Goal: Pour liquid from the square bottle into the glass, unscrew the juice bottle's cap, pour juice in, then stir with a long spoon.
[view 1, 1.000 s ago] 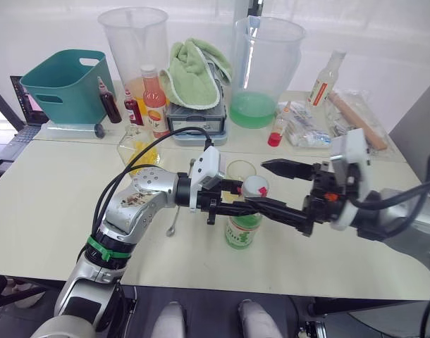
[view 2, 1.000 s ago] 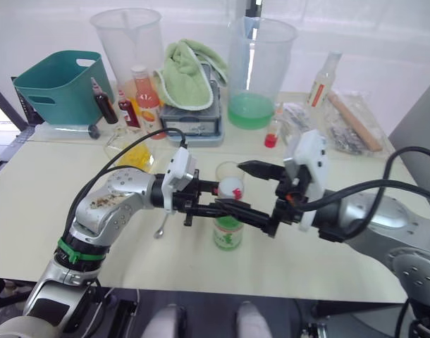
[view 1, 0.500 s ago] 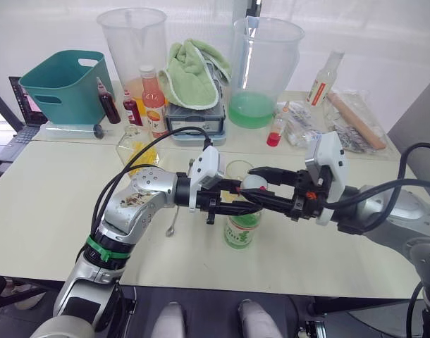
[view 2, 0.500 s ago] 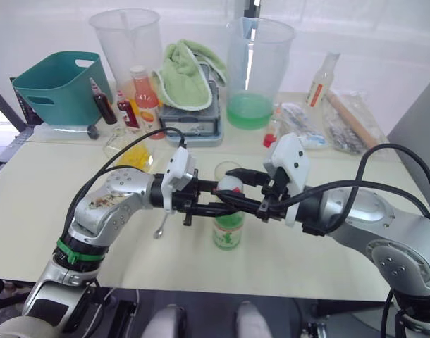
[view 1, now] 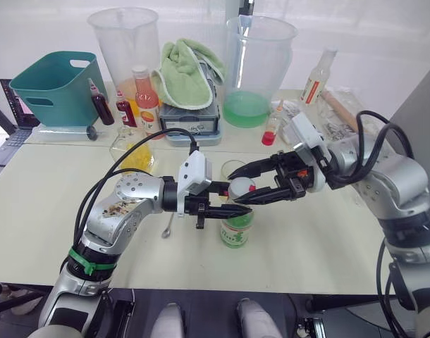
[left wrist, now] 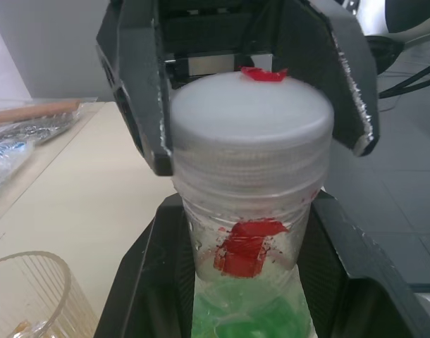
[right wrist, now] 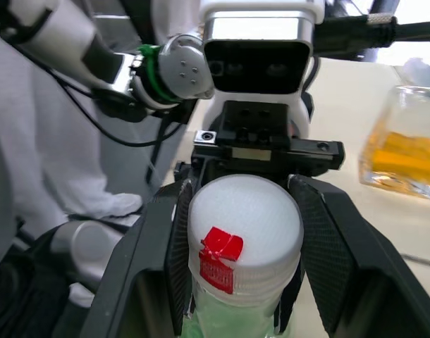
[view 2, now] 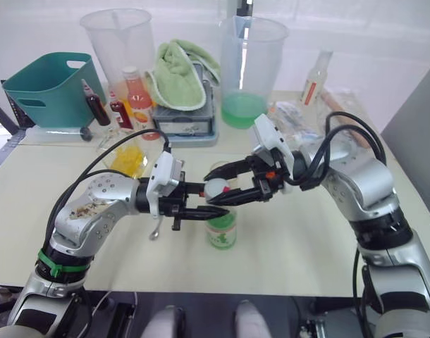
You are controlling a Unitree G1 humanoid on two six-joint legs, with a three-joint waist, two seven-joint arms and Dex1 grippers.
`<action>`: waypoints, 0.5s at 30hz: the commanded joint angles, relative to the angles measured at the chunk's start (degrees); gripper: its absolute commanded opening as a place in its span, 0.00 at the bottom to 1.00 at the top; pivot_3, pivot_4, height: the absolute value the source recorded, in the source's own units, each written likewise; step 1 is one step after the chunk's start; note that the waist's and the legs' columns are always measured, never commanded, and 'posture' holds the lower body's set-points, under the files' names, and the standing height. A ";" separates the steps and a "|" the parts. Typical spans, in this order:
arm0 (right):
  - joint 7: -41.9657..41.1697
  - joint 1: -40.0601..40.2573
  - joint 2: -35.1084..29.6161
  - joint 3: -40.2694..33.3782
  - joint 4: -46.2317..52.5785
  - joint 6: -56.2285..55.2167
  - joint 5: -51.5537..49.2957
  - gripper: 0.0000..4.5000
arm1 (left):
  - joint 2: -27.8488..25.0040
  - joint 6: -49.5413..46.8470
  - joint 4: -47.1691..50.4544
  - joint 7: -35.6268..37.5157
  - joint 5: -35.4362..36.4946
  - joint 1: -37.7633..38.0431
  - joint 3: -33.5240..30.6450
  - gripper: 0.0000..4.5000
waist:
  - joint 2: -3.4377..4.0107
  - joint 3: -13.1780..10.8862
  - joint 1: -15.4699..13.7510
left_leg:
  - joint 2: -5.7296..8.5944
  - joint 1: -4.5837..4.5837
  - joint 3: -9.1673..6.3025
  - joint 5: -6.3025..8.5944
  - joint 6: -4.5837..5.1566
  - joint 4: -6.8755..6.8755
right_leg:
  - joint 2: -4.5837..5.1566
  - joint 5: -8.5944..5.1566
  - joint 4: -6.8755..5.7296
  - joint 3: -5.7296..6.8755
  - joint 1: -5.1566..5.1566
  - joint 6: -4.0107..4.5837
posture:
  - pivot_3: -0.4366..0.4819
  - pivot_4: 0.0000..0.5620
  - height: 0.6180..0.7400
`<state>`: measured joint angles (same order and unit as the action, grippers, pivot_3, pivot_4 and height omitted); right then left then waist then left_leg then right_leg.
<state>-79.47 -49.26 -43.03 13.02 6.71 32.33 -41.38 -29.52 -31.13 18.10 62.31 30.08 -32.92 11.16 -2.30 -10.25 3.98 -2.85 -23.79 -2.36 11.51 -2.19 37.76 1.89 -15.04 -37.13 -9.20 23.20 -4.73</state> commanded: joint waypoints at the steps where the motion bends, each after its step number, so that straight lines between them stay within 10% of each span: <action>1: -4.67 -2.37 1.10 -0.72 -0.52 -0.86 0.10 0.61 | -0.90 -1.35 0.22 -0.34 -0.64 0.87 1.19 0.32 | 0.00 0.00 0.02 | 0.00 -0.02 -0.04 0.00 0.00 0.00 | 0.00 0.01 0.00 0.04 0.00 0.02 | 0.48 0.27 0.89; 6: -3.90 -0.57 -0.60 -4.91 0.36 0.50 0.66 0.98 | -0.83 -1.23 0.16 -0.55 -0.43 1.11 1.20 0.32 | 0.01 0.00 -0.01 | 0.00 -0.03 -0.21 0.00 0.00 0.00 | 0.00 0.00 -0.01 0.19 -0.03 0.04 | 0.48 0.27 0.89; 15: 20.58 18.68 -0.66 -20.10 23.31 8.89 -7.53 1.00 | 0.08 -1.36 0.91 -0.82 0.81 1.90 1.51 0.32 | 0.08 0.03 -0.05 | 0.01 -0.11 -0.49 0.00 0.00 -0.09 | 0.00 -0.05 -0.04 0.45 -0.03 0.16 | 0.48 0.27 0.89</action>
<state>-62.93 -31.10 -43.93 -4.16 24.76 39.57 -45.97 -29.28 -31.14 19.11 61.19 30.67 -31.89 11.17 -2.22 -10.22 3.93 -2.83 -23.88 -2.86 11.51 -2.19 37.67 1.88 -15.10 -37.17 -8.75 23.15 -4.58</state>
